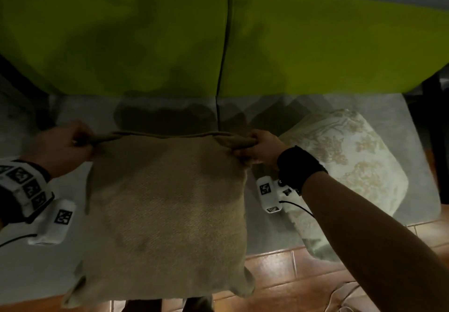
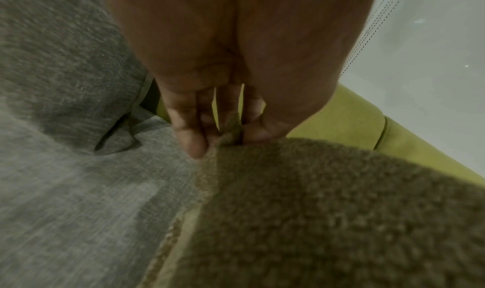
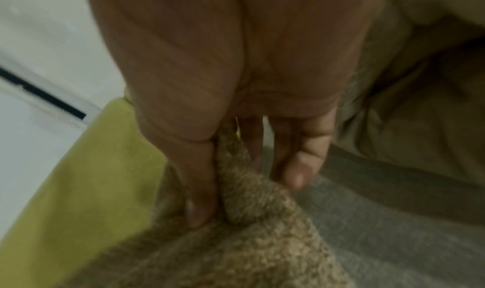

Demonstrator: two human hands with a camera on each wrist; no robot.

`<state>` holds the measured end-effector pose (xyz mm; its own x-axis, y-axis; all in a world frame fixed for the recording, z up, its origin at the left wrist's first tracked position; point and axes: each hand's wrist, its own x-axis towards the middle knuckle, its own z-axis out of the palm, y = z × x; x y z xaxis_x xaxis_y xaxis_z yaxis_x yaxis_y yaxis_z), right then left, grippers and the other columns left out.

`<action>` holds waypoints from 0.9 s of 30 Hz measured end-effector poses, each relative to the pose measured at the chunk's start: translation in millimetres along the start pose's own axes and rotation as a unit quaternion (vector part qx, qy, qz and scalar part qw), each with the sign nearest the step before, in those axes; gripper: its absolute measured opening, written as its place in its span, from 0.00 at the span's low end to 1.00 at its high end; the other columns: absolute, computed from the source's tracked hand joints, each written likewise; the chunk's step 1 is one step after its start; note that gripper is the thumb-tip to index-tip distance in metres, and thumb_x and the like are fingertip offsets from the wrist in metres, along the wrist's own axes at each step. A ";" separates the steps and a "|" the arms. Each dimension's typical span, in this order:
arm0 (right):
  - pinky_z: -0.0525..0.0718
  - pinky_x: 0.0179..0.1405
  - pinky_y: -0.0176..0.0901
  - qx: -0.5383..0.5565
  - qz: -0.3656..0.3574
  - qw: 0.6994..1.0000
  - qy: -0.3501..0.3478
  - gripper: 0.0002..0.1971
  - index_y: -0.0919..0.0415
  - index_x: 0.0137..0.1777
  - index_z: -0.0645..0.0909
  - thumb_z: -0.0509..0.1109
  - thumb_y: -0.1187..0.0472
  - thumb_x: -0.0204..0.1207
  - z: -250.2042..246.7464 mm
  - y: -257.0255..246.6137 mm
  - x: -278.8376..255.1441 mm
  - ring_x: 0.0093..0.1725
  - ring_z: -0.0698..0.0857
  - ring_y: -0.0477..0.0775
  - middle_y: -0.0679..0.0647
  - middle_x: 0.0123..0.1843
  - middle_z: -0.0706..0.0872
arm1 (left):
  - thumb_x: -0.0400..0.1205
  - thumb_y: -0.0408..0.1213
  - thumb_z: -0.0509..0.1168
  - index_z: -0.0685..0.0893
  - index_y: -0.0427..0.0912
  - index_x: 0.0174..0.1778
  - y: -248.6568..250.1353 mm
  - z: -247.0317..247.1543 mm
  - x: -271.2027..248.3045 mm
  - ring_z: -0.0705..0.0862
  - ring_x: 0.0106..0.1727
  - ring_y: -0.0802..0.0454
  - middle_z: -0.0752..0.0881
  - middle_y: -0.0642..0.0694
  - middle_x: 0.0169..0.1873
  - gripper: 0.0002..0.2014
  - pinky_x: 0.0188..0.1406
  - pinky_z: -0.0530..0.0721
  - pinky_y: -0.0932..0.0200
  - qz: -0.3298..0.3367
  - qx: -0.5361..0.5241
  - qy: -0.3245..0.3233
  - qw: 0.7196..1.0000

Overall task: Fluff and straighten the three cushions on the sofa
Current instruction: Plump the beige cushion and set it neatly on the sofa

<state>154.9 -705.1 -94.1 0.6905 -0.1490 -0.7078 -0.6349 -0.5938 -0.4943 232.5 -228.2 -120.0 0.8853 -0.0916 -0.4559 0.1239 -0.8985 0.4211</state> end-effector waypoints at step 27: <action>0.84 0.47 0.53 0.200 -0.014 0.978 0.065 0.08 0.50 0.54 0.87 0.72 0.65 0.83 -8.9 10.7 -16.0 0.47 0.85 0.60 0.61 0.50 0.89 | 0.85 0.33 0.67 0.85 0.46 0.52 38.6 -11.6 -37.9 0.84 0.50 0.43 0.85 0.32 0.59 0.04 0.39 0.88 0.55 -0.074 -0.326 0.040 0.942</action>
<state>140.1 -716.2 -83.6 0.7312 -0.2521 -0.6339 -0.6819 -0.2467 -0.6886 208.9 -254.5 -77.4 0.8646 0.0698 -0.4976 0.4740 -0.4423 0.7614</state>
